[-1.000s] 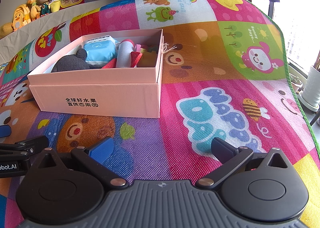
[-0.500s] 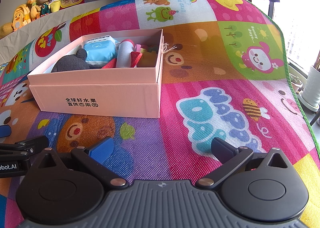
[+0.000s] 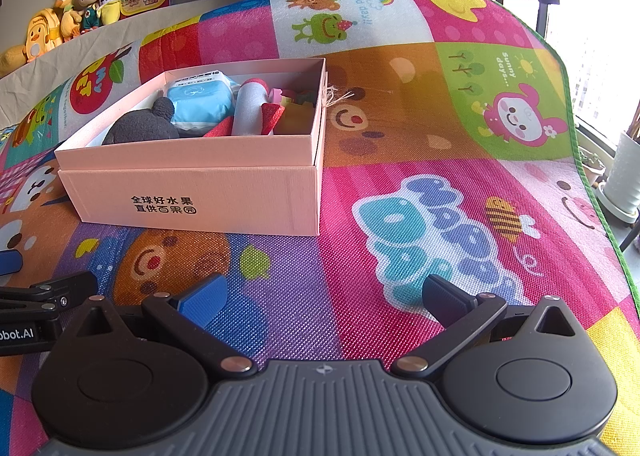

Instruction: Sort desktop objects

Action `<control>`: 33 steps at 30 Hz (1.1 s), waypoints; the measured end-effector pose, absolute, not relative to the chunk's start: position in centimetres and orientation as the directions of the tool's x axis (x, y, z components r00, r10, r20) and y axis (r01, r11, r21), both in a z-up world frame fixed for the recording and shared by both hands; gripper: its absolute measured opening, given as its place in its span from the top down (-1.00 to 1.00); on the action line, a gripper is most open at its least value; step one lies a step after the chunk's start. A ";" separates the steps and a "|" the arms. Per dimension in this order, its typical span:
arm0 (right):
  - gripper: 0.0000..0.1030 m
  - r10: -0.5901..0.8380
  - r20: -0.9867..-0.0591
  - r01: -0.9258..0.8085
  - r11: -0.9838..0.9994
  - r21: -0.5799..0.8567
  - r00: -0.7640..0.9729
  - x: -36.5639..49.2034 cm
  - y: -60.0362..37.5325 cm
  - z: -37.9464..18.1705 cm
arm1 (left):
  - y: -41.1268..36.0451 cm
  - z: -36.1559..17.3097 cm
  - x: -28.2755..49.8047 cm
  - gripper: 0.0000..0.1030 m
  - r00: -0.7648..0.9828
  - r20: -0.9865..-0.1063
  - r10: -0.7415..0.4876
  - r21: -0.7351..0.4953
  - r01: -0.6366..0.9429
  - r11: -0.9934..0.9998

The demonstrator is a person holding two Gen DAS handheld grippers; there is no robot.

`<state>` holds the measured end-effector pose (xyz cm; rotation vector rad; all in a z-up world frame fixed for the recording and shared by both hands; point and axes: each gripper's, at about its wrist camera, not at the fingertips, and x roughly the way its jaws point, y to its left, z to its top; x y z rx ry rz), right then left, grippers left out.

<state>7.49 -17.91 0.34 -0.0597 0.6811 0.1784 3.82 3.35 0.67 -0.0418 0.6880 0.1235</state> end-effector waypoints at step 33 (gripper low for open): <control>-1.00 0.144 -0.631 -0.183 0.983 0.002 0.762 7.5 -17.8 0.3 | 3.4 0.9 3.5 -1.00 0.743 -0.662 0.099 -0.012 -0.143 0.990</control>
